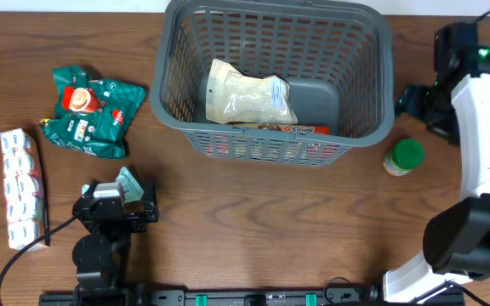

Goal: Pack container
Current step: 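Move the right gripper down to the green-lidded jar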

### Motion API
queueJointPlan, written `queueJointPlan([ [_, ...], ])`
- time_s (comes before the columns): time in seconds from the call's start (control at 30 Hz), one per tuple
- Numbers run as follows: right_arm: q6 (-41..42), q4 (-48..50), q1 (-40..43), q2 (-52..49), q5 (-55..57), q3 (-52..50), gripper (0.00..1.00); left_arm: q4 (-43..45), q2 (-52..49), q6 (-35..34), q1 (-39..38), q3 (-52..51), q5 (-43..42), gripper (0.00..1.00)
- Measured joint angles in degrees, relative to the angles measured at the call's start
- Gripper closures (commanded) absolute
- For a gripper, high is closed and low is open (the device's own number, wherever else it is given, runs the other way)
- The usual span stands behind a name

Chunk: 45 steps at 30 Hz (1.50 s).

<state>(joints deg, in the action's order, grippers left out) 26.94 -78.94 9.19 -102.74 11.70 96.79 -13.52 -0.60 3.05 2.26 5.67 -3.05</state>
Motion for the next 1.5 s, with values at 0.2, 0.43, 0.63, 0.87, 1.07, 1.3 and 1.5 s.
queueJointPlan([
  [0.2,3.21,6.21,0.5,0.0,0.37,-9.29,0.01,0.0,0.02,0.0,0.0,0.0,0.0,0.01],
  [0.43,4.31,12.57,1.51,-0.02,-1.38,-17.25,0.01,0.0,0.02,0.0,0.0,0.0,0.0,0.01],
  [0.63,4.26,14.69,4.61,0.0,-2.58,-19.3,0.01,0.0,0.0,0.0,0.0,0.02,0.0,0.01],
  [0.87,2.56,16.11,7.26,-0.02,-3.15,-19.3,0.01,0.0,0.0,0.0,0.0,0.0,0.0,0.01],
  [1.07,1.2,18.34,7.37,0.0,-5.88,-19.3,0.01,0.0,0.02,0.0,0.0,0.0,0.0,0.01],
  [1.3,0.9,19.93,7.37,0.0,-8.55,-19.3,0.01,0.0,0.02,0.02,0.0,0.0,0.0,0.01],
  [1.5,0.9,20.44,7.37,0.0,-9.09,-19.41,0.01,0.0,0.0,0.0,0.0,0.02,0.0,0.01],
])
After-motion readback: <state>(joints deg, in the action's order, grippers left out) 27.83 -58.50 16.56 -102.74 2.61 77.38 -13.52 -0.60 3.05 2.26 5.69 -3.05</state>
